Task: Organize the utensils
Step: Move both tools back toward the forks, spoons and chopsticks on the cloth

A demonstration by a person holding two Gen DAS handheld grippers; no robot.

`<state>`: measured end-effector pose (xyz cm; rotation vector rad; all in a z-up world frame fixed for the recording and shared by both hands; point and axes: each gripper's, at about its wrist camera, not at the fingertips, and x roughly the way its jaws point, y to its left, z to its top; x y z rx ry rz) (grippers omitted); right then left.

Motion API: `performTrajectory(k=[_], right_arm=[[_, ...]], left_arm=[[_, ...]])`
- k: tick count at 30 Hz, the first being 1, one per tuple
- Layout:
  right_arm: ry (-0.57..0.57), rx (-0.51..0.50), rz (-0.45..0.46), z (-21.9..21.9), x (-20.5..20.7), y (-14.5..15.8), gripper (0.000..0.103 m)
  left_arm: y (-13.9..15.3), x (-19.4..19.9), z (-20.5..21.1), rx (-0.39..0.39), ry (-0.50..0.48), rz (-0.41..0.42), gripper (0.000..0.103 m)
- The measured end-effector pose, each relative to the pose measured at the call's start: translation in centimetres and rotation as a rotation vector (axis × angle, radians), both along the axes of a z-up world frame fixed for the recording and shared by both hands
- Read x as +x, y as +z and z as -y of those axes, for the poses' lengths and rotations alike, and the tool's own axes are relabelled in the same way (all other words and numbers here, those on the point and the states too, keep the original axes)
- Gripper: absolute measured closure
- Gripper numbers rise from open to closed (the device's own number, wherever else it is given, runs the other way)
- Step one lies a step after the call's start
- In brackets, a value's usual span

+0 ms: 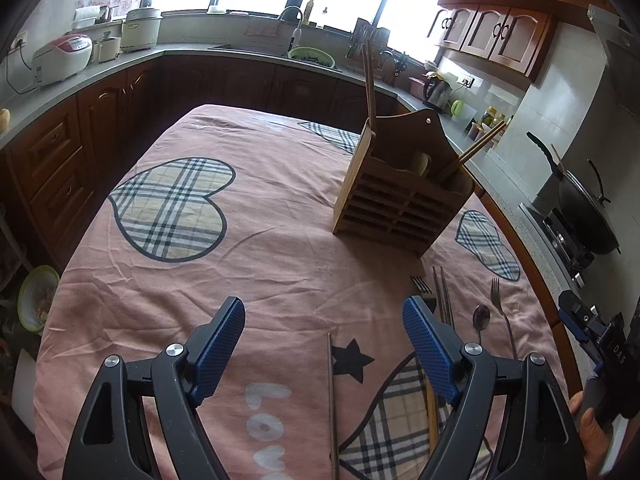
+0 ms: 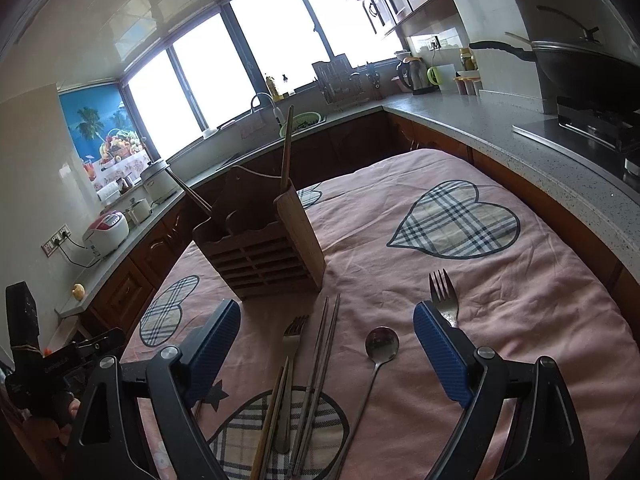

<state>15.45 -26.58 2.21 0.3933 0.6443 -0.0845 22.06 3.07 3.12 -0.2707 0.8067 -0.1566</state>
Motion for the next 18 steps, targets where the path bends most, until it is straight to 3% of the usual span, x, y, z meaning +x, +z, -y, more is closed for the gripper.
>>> performTrajectory(k=[18], right_arm=[[0.020,0.000,-0.076,-0.6,1.0,-3.0,0.016]], left_arm=[[-4.5,2.0,2.3,0.079,-0.052,-0.143,0.024]])
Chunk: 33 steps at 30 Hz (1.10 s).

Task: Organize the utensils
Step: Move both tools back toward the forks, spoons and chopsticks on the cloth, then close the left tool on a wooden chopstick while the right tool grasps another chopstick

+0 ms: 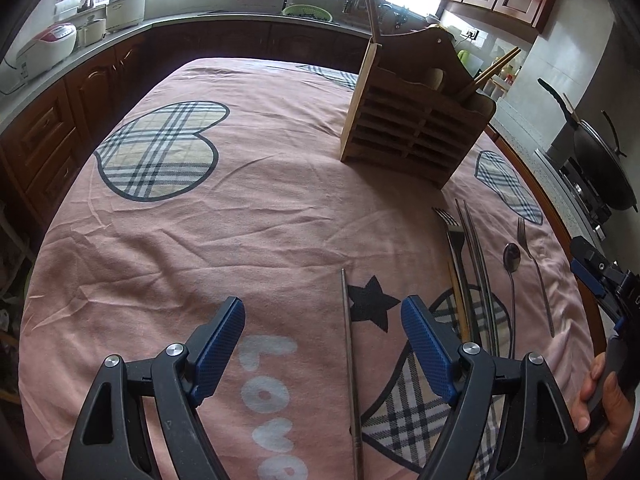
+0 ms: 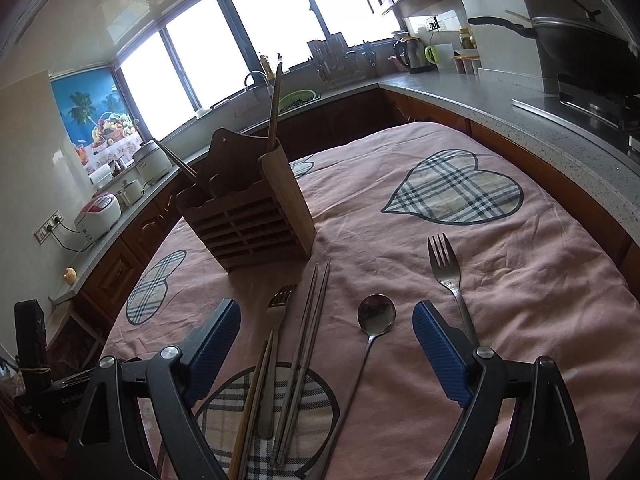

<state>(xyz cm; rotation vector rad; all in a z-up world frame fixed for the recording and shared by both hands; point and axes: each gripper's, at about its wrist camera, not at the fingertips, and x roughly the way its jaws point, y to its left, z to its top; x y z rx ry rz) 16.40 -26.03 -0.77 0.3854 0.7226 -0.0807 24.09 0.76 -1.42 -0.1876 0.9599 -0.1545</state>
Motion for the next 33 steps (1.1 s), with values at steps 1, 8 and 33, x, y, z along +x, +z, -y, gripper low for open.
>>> performTrajectory(k=[1,8,33], right_arm=[[0.005,-0.001,-0.006,-0.1,0.3,-0.2,0.019],[0.038,0.002,-0.063,-0.6,2.6,-1.9,0.042],[0.095,-0.123,-0.266,-1.4,12.8,-7.8,0.082]], left_arm=[[-0.2,0.2,0.2,0.008,-0.005,-0.004,0.024],[-2.1,1.9,1.8,0.063,-0.042,-0.061,0.044],[-3.2,6.3,2.6,0.016,-0.113,-0.048,0.100]])
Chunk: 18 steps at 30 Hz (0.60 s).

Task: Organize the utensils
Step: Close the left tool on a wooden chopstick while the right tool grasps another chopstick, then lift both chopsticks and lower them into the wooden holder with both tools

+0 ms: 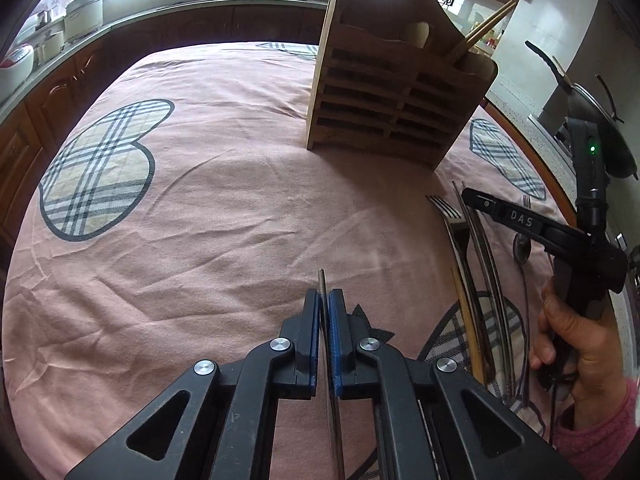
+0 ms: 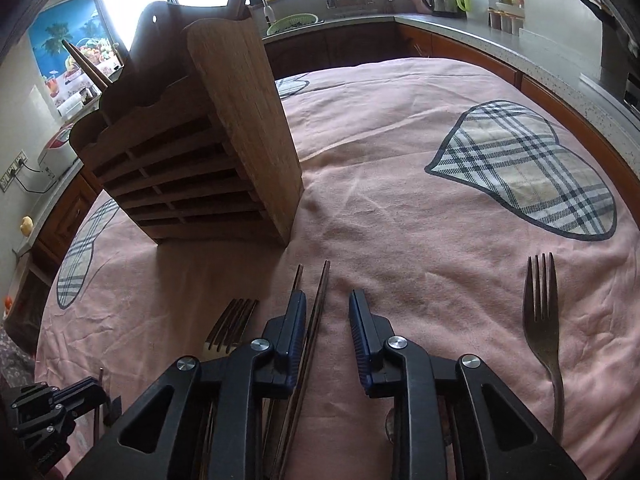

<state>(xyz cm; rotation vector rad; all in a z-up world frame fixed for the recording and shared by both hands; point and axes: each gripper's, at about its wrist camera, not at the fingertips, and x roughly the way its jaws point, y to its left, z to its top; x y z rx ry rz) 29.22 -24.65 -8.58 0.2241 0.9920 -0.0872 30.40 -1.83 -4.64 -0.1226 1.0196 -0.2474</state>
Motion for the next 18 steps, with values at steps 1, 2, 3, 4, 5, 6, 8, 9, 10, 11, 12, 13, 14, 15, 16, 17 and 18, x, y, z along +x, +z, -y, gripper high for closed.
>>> performTrajectory(k=[1,2,3,4,5,6,8,9,10,11,12,13,14,15,16,17,18], right_arm=[[0.005,-0.011,-0.002,-0.1,0.1,0.0,0.083],[0.010,-0.013,-0.004,-0.2,0.2,0.0,0.088],[0.014,-0.014,-0.006,-0.3,0.2,0.0,0.096],[0.016,-0.013,-0.005,-0.4,0.1,0.0,0.096],[0.017,-0.006,-0.004,-0.4,0.0,0.1,0.096],[0.018,0.009,-0.001,-0.3,-0.1,0.2,0.097],[0.020,0.038,0.014,-0.3,-0.5,0.7,0.098],[0.021,0.043,0.024,-0.4,-0.8,1.1,0.098],[0.022,0.049,0.039,-0.5,-1.1,1.7,0.098],[0.025,0.059,0.056,-0.6,-1.5,2.3,0.098],[0.025,0.066,0.070,-0.7,-1.8,2.9,0.098],[0.026,0.068,0.085,-0.7,-2.1,3.6,0.098],[0.028,0.073,0.102,-0.8,-2.5,4.3,0.099],[0.028,0.080,0.117,-0.8,-2.9,5.0,0.099],[0.029,0.083,0.132,-0.9,-3.2,5.8,0.099],[0.029,0.086,0.149,-0.7,-3.3,6.4,0.099],[0.031,0.090,0.164,-0.8,-3.6,7.1,0.099]], left_arm=[[0.3,0.0,-0.3,-0.012,0.003,0.007,0.100],[0.7,0.1,-0.5,-0.022,0.007,0.014,0.100],[1.0,0.1,-0.8,-0.032,0.011,0.021,0.100],[1.3,0.1,-1.1,-0.041,0.016,0.028,0.100],[1.6,0.0,-1.3,-0.049,0.020,0.035,0.100],[1.8,0.0,-1.6,-0.055,0.025,0.040,0.100],[2.5,-0.3,-2.1,-0.068,0.035,0.052,0.100],[2.9,-0.5,-2.4,-0.075,0.039,0.060,0.100],[3.2,-0.7,-2.6,-0.080,0.043,0.068,0.100],[3.7,-1.2,-2.8,-0.084,0.047,0.078,0.100],[4.1,-1.5,-3.0,-0.089,0.050,0.087,0.100],[4.5,-1.8,-3.2,-0.094,0.052,0.096,0.100],[4.9,-2.1,-3.4,-0.098,0.054,0.105,0.100],[5.3,-2.4,-3.6,-0.103,0.056,0.115,0.100],[5.7,-2.8,-3.7,-0.106,0.057,0.124,0.100],[6.1,-3.1,-3.9,-0.112,0.058,0.133,0.100],[6.5,-3.5,-4.0,-0.116,0.059,0.143,0.100]])
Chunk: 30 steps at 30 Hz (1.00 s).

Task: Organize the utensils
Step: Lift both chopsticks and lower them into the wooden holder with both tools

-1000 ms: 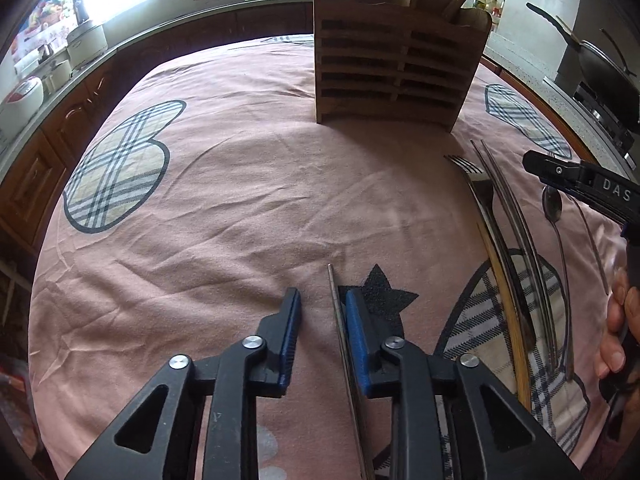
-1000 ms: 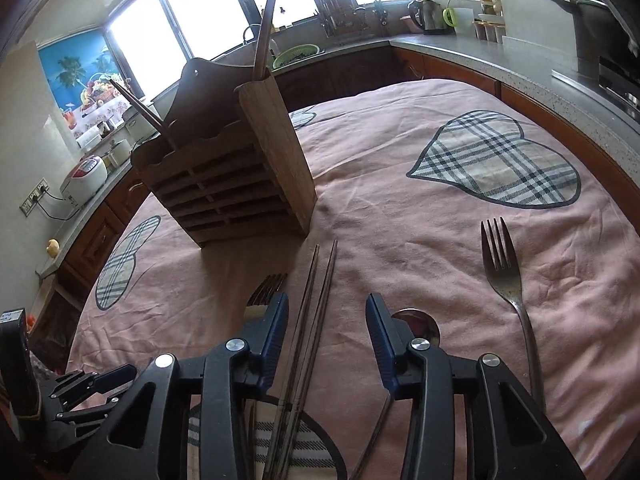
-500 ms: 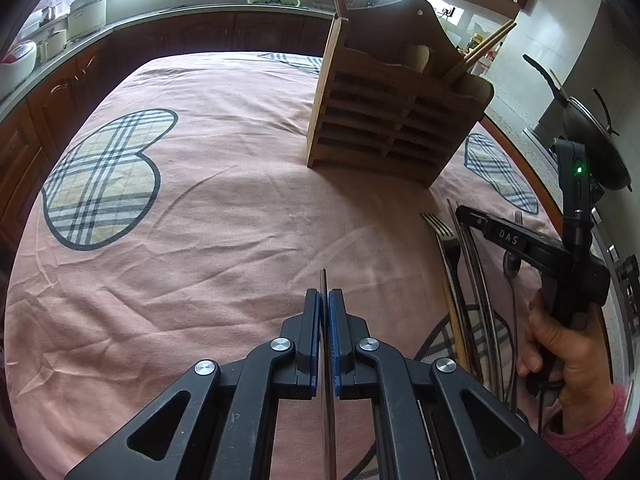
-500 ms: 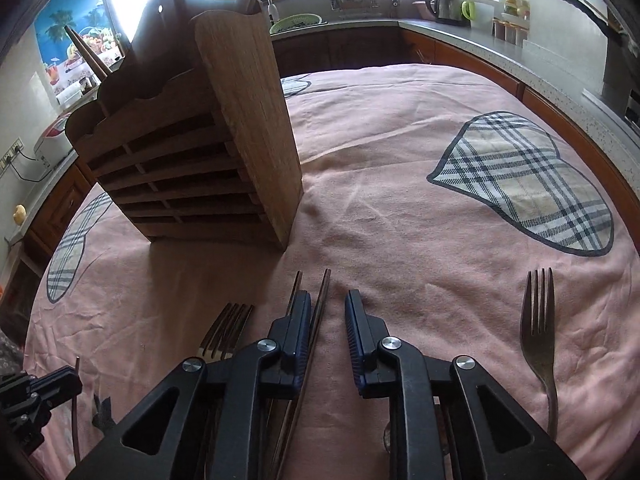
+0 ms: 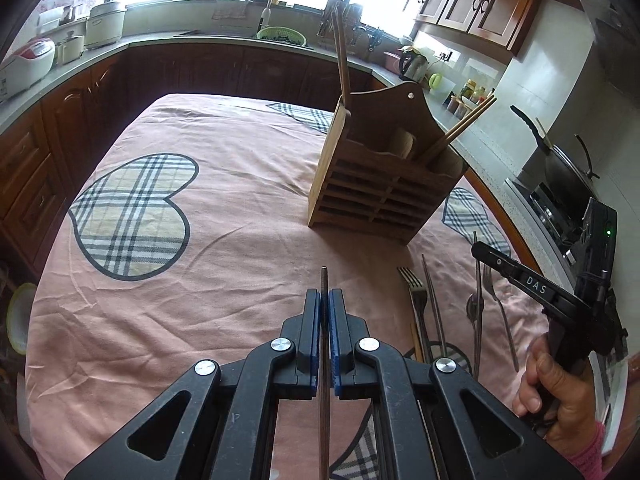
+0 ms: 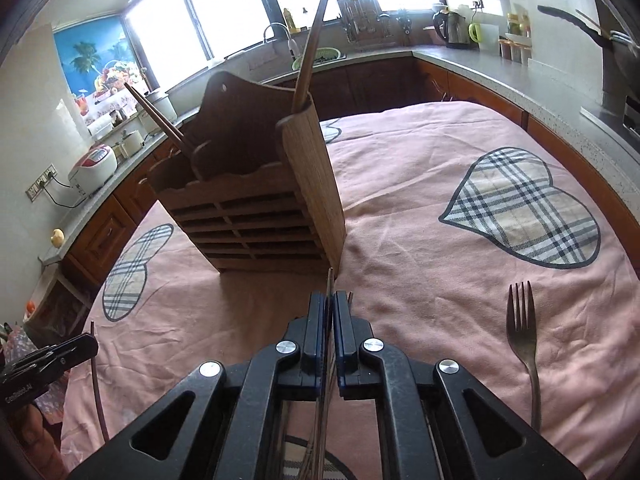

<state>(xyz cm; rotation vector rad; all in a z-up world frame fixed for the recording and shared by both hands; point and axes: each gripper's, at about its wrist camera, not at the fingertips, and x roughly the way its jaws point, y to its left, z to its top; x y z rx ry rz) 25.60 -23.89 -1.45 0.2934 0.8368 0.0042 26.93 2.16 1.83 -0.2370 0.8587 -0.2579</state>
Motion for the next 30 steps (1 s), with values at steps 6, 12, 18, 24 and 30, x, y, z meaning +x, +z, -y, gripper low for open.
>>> performTrajectory(k=[6,12,18,24,30], right_arm=[[0.006,-0.001,0.084,-0.3,-1.9,3.7,0.099],[0.001,-0.001,0.149,-0.2,-3.7,6.4,0.099],[-0.001,-0.006,0.197,-0.2,-5.2,8.4,0.099],[-0.006,-0.016,0.232,-0.3,-6.2,9.7,0.099],[-0.011,-0.018,0.255,-0.1,-6.7,10.4,0.099]], left_arm=[[2.4,-2.2,-0.7,-0.016,0.001,0.057,0.100],[4.1,-4.2,-1.4,-0.029,0.004,0.098,0.100],[5.4,-5.7,-2.0,-0.037,0.006,0.127,0.100],[6.5,-6.7,-2.3,-0.041,0.003,0.154,0.100],[7.2,-7.0,-2.5,-0.045,-0.001,0.174,0.100]])
